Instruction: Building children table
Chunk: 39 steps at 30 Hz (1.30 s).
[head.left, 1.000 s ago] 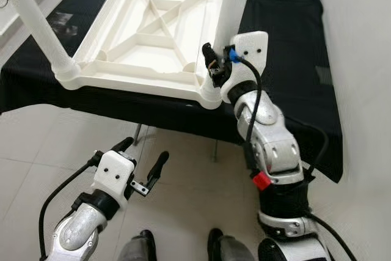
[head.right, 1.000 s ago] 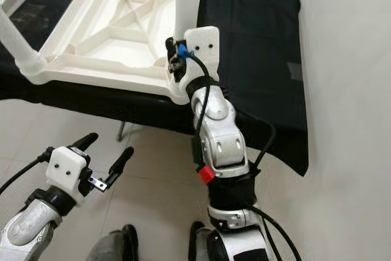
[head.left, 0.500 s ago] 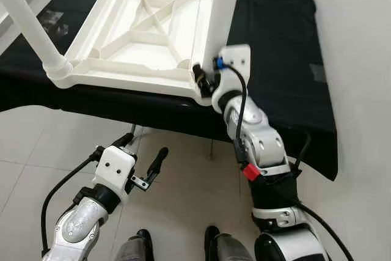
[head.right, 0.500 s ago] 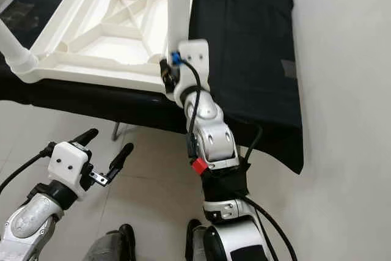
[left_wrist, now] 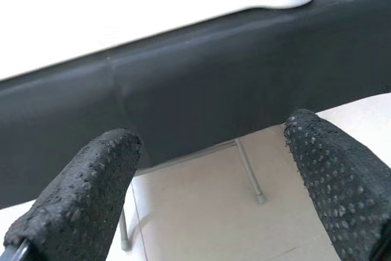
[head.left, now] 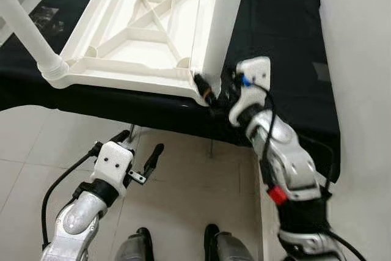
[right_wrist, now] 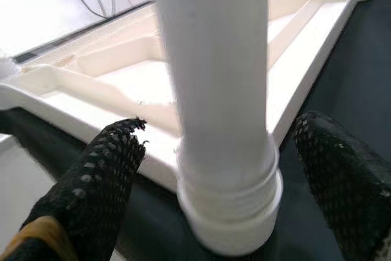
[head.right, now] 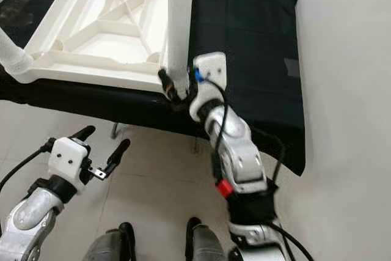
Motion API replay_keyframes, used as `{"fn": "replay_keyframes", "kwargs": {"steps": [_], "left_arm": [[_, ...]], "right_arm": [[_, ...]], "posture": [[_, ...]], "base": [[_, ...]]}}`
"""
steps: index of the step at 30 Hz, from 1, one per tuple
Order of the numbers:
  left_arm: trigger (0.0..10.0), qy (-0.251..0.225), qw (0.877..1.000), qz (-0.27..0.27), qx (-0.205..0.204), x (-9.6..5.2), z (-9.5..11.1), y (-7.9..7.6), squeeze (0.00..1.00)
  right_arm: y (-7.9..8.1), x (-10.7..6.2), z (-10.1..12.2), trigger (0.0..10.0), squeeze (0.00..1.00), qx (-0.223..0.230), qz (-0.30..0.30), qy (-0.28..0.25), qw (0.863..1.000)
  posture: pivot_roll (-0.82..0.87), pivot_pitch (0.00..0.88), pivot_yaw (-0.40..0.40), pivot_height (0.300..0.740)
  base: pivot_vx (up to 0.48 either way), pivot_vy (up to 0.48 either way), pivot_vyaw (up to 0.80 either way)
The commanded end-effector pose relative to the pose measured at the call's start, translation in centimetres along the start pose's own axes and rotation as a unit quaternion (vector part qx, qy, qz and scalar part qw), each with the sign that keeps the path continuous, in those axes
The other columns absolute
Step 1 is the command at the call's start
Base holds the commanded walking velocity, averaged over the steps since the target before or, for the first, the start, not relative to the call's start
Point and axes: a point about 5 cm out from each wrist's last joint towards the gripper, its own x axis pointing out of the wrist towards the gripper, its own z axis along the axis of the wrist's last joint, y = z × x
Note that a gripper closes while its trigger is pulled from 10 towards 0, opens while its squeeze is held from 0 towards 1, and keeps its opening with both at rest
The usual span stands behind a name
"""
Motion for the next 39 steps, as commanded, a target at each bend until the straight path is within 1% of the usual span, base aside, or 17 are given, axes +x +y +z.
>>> {"fn": "replay_keyframes", "kwargs": {"steps": [1,2,3,4,5,12,14,16,17,18,19,23,25,26,29,33,39], "left_arm": [[10.0,0.015,1.0,-0.003,-0.001,-0.4,-0.9,-0.2,0.0],[10.0,0.015,1.0,-0.003,-0.001,-0.4,-0.9,-0.2,0.0],[10.0,0.015,1.0,0.0,0.0,-0.3,-1.0,-0.1,0.0],[10.0,0.015,1.0,0.0,0.0,-0.3,-1.0,-0.1,0.0],[10.0,0.015,1.0,0.004,0.0,-0.3,-1.1,0.1,0.0],[10.0,0.025,0.999,0.025,-0.001,-0.1,-1.9,0.7,0.0],[10.0,0.048,0.997,0.055,0.007,-0.3,-2.3,1.3,0.0],[10.0,0.048,0.997,0.055,0.007,-0.3,-2.3,1.3,0.0],[10.0,0.064,0.995,0.078,0.01,-0.6,-2.5,1.5,0.0],[10.0,0.064,0.995,0.078,0.01,-0.6,-2.5,1.5,0.0],[10.0,0.07,0.993,0.091,0.001,-1.3,-2.2,1.1,0.0],[10.0,0.076,0.992,0.097,-0.012,-2.0,-2.0,0.5,0.0],[10.0,0.082,0.991,0.085,-0.066,-3.8,-1.7,-1.8,0.0],[10.0,0.084,0.989,0.085,-0.089,-4.4,-1.7,-2.6,0.0],[10.0,0.084,0.987,0.097,-0.092,-4.3,-2.0,-2.2,0.0],[10.0,0.086,0.987,0.106,-0.09,-4.0,-2.1,-1.7,0.0],[10.0,0.087,0.989,0.084,-0.084,-3.3,-1.9,-1.7,0.0]], "right_arm": [[0.4,-1.1,-0.2,10.0,1.0,-0.004,0.032,-0.008,0.999],[0.4,-1.1,-0.2,10.0,1.0,-0.004,0.032,-0.008,0.999],[0.1,-1.8,-0.4,10.0,0.3,-0.003,0.035,-0.007,0.999],[0.1,-1.8,-0.4,10.0,0.3,-0.003,0.035,-0.007,0.999],[-0.2,-2.5,-0.8,10.0,0.0,-0.003,0.034,-0.005,0.999],[-1.3,-4.2,-2.5,10.0,0.0,-0.008,-0.004,0.021,1.0],[-1.8,-6.2,-4.9,10.0,0.0,-0.004,-0.05,0.061,0.997],[-1.8,-6.2,-4.9,10.0,0.0,-0.004,-0.05,0.061,0.997],[-1.8,-7.3,-6.4,10.0,0.0,-0.002,-0.072,0.093,0.993],[-1.8,-7.3,-6.4,10.0,0.0,-0.002,-0.072,0.093,0.993],[-1.4,-8.6,-8.0,10.0,0.0,0.01,-0.093,0.123,0.988],[-1.1,-9.5,-9.0,10.0,0.0,0.019,-0.107,0.146,0.983],[-1.5,-10.5,-9.7,10.0,0.0,0.03,-0.121,0.152,0.981],[-1.8,-10.3,-9.7,10.0,0.0,0.044,-0.12,0.139,0.982],[-2.0,-10.1,-9.7,10.0,0.0,0.064,-0.117,0.125,0.983],[-2.0,-10.0,-9.6,10.0,0.0,0.057,-0.115,0.118,0.985],[-2.9,-10.3,-10.4,10.0,0.0,0.048,-0.151,0.146,0.977]], "posture": [[0.02,0.252,-0.025,0.74],[0.02,0.252,-0.025,0.74],[0.01,0.245,-0.022,0.74],[0.01,0.245,-0.022,0.74],[0.01,0.229,-0.019,0.74],[0.01,0.191,-0.026,0.74],[0.01,0.155,-0.028,0.74],[0.01,0.155,-0.028,0.74],[0.02,0.139,-0.031,0.74],[0.02,0.139,-0.031,0.74],[0.02,0.121,-0.031,0.74],[0.03,0.113,-0.031,0.74],[0.04,0.089,-0.027,0.74],[0.05,0.077,-0.019,0.74],[0.05,0.072,-0.017,0.74],[0.05,0.064,-0.015,0.74],[0.03,0.071,0.004,0.74]], "base": [[0.0,0.0,0.0],[0.0,0.0,0.0],[0.0,0.0,0.0],[0.0,0.0,0.0],[0.0,0.0,0.0],[0.0,0.0,0.0],[0.0,0.0,0.0],[0.0,0.0,0.0],[0.0,0.0,0.0],[0.0,0.0,0.0],[0.0,0.0,0.0],[0.0,0.0,0.0],[0.0,0.0,0.39],[0.244,0.0,0.77],[0.254,0.0,0.52],[0.277,0.0,0.2],[0.294,0.0,0.0]]}}
